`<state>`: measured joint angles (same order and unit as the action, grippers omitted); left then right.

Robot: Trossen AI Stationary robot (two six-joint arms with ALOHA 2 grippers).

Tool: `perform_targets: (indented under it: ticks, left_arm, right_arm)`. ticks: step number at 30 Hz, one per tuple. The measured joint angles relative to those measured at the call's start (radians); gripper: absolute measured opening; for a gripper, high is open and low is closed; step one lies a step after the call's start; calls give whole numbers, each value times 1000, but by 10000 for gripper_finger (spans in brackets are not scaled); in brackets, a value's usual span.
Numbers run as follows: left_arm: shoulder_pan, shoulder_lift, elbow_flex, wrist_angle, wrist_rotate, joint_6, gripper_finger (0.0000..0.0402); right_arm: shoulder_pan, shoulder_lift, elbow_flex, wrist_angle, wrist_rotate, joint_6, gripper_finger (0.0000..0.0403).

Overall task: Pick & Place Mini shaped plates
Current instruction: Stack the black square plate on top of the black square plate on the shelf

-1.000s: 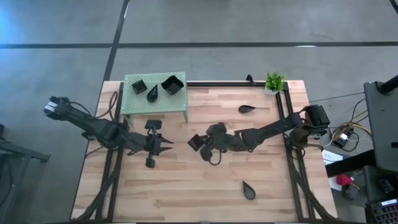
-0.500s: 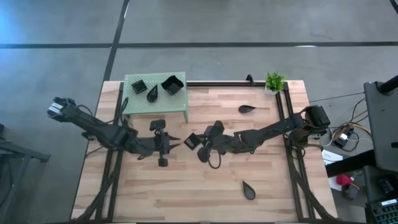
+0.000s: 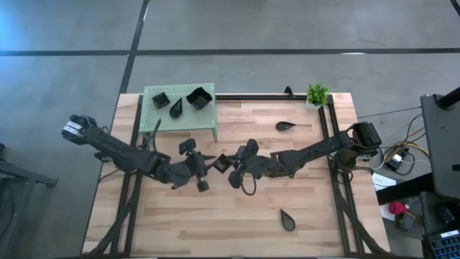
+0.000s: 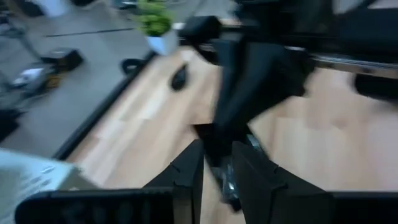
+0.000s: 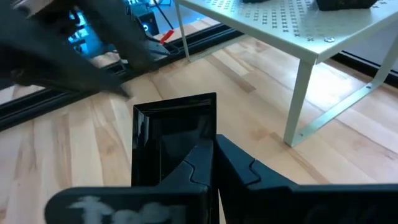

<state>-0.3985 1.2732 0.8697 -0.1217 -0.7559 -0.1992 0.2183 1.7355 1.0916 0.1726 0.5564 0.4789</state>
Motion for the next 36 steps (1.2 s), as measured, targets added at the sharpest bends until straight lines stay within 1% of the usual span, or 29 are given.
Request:
perform_targets:
  ticks: [3, 7, 16, 24, 27, 30, 31, 36]
  left_arm:
    - [4, 9, 1, -1, -63, -42, 80]
    - [5, 13, -3, -1, -69, -108, 80]
    - [5, 45, -5, -5, -80, -131, 80]
    - [11, 58, -5, -9, -96, -135, 78]
    - [16, 58, -6, -10, -106, -140, 57]
    - [22, 58, -6, -10, -105, -135, 17]
    - [24, 58, -6, -10, -106, -134, 9]
    - [31, 58, -5, -10, -99, -134, 2]
  right_arm:
    - [0, 0, 0, 2, 0, -8, 8]
    - [0, 0, 0, 3, 0, -13, 8]
    - [0, 0, 0, 70, 0, -39, 8]
    - [0, 0, 0, 72, -2, -41, 8]
    - [0, 0, 0, 75, -2, -41, 8]
    - [-1, 0, 0, 77, -2, -41, 8]
    - [-1, 0, 0, 77, -2, -41, 8]
    - [-2, 0, 0, 74, -1, -34, 8]
